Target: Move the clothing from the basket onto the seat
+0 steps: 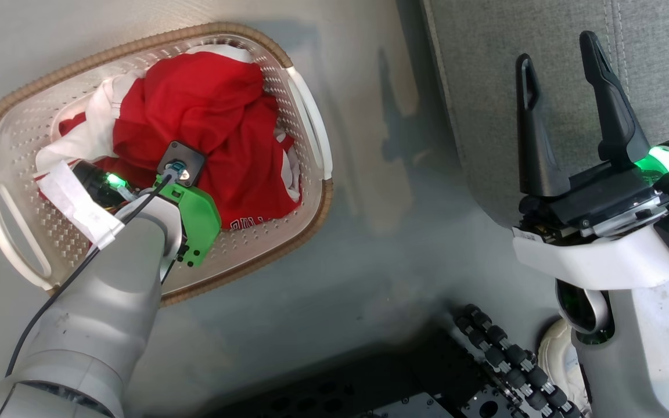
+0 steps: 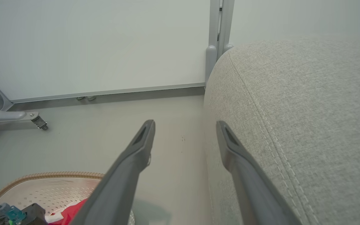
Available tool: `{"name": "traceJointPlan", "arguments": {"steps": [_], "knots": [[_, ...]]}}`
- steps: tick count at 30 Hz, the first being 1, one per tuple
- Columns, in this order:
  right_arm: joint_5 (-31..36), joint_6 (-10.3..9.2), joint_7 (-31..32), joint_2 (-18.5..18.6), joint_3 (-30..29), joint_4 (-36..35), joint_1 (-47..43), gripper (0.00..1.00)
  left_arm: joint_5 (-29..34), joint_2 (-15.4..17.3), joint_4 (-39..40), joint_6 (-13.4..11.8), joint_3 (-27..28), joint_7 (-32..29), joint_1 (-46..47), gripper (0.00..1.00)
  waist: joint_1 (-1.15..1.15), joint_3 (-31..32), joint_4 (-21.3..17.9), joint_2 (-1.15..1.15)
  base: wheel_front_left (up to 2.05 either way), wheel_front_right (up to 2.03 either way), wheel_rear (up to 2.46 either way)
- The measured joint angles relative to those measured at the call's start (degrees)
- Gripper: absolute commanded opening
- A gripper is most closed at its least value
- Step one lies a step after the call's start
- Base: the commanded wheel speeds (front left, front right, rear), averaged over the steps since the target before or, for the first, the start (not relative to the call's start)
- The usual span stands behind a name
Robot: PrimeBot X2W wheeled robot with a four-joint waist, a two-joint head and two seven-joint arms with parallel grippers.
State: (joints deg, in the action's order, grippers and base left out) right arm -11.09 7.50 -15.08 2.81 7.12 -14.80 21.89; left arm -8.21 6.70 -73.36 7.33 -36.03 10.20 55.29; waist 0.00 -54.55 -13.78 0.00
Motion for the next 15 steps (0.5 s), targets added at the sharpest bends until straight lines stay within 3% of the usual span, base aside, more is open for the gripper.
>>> {"name": "traceJointPlan", "arguments": {"steps": [15], "knots": [[1.55,0.00,0.00,-0.02,0.25,2.80,-0.09,1.00,-11.40,-1.13,6.14,0.04,-8.79,4.52,-3.04,0.00,0.00,7.38,2.62,0.00,0.00,0.00,0.00]]}}
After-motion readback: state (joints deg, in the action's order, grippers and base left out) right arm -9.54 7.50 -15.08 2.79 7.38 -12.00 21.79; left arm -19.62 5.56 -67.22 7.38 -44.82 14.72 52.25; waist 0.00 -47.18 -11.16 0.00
